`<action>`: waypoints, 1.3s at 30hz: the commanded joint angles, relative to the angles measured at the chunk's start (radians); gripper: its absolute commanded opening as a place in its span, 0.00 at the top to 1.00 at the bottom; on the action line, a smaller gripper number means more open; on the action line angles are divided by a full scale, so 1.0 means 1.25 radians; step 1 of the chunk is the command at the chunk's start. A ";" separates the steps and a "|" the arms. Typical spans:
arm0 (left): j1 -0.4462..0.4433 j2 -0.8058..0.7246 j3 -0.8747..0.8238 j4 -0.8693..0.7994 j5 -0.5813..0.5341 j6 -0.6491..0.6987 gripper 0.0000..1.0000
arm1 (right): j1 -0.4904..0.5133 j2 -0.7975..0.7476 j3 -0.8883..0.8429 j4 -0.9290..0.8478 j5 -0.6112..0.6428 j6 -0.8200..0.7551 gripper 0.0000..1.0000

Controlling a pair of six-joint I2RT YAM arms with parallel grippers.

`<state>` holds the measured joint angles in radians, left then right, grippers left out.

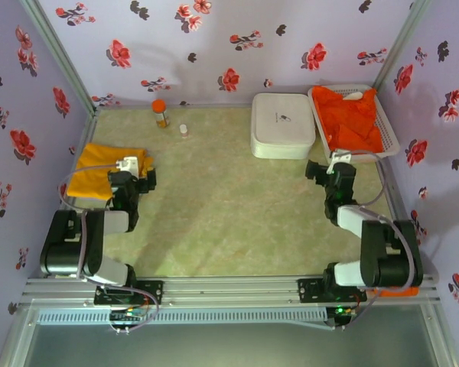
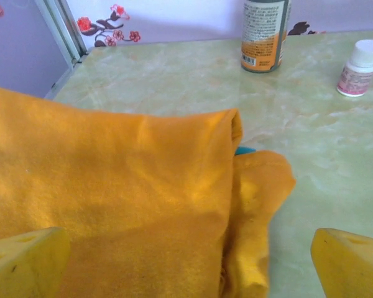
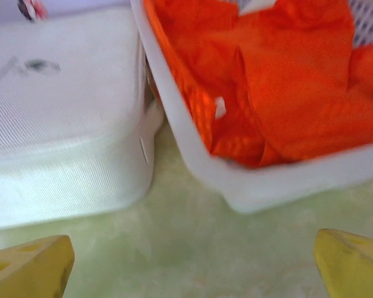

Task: Fold and stack the t-shirts

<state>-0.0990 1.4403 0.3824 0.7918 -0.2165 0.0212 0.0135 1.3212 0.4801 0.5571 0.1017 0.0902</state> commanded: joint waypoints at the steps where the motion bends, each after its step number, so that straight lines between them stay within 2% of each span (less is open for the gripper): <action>1: -0.045 -0.073 0.084 -0.161 -0.097 0.050 0.00 | 0.005 -0.068 0.096 -0.201 0.061 0.058 0.01; 3: -0.068 -0.110 0.126 -0.249 -0.106 0.018 0.00 | 0.005 -0.084 0.162 -0.301 0.097 0.113 0.01; 7: -0.109 -0.170 0.247 -0.467 -0.118 -0.080 0.02 | 0.003 -0.051 0.370 -0.597 0.211 0.290 0.01; 12: -0.137 -0.164 0.463 -0.838 -0.090 -0.225 0.00 | -0.002 0.044 0.589 -0.819 0.119 0.318 0.01; 15: -0.142 -0.158 0.523 -0.956 -0.017 -0.265 0.00 | -0.010 0.094 0.683 -0.896 0.084 0.315 0.01; 18: -0.144 -0.158 0.559 -1.053 0.040 -0.295 0.00 | -0.022 0.133 0.749 -0.955 0.095 0.301 0.01; 27: -0.149 -0.222 0.575 -1.186 0.149 -0.297 0.00 | -0.054 0.302 0.886 -0.998 0.074 0.313 0.01; 33: -0.149 -0.277 0.545 -1.200 0.174 -0.265 0.00 | -0.068 0.405 0.925 -0.921 0.094 0.355 0.14; 39: -0.150 -0.289 0.528 -1.206 0.198 -0.260 0.00 | -0.082 0.551 1.015 -0.910 0.091 0.393 0.18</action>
<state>-0.2798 1.0927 1.0603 -0.6788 -0.0021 -0.3302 -0.0803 1.9469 1.6947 -0.6075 0.2024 0.5438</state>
